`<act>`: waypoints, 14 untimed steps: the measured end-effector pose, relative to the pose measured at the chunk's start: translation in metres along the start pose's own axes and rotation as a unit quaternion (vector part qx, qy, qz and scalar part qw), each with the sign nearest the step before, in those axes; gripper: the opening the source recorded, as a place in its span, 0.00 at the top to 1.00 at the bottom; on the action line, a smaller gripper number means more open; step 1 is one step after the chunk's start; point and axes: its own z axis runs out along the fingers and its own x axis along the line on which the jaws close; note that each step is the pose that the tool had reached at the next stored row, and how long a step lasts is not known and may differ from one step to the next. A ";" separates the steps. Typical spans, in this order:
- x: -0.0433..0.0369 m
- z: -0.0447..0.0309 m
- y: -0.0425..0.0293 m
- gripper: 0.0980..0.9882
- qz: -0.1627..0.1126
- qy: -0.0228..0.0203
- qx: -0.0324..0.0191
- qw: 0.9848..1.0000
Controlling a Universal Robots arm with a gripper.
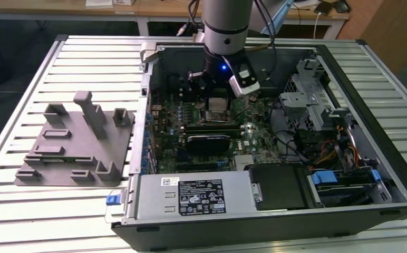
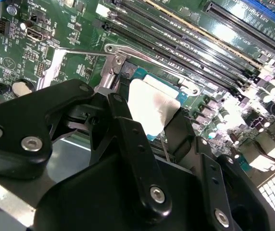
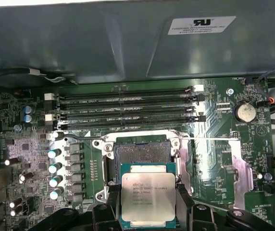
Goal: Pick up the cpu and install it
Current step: 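Pick up the cpu and move it towards the insertion slot, then place the cpu into insertion slot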
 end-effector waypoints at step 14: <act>-0.0006 0.0002 0.0001 0.50 0.005 0.000 0.000 1.000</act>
